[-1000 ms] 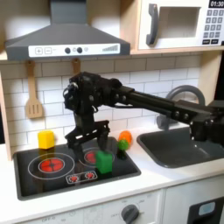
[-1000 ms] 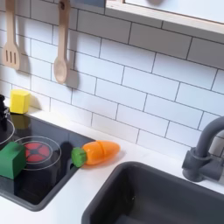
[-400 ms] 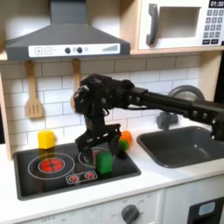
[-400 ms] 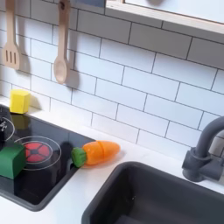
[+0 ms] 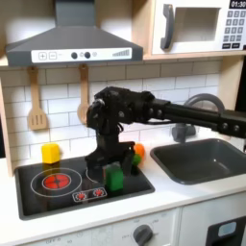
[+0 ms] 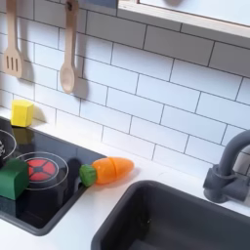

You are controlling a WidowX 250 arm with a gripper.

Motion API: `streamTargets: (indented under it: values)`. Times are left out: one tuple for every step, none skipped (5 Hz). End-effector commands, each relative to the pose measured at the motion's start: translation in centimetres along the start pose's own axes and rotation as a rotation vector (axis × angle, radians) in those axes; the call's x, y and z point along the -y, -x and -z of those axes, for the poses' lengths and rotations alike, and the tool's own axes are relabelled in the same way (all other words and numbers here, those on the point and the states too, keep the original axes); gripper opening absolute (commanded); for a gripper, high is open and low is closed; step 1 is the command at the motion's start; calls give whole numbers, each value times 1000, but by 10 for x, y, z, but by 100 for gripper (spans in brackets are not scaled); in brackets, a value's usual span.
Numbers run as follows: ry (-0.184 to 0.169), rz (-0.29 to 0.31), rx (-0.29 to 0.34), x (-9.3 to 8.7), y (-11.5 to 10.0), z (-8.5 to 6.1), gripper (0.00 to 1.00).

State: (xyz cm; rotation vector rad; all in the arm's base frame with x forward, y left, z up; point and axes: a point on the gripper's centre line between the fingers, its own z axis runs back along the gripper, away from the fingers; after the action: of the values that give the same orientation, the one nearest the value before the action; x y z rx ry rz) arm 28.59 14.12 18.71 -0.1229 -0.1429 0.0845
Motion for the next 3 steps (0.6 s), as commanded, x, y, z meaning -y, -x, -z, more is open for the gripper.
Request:
streamTargets:
  values:
    - [8, 11, 7, 15, -8, 3, 100]
    - [10, 13, 2, 20, -9, 5, 100]
    - [1, 17, -1, 23, -12, 7, 100]
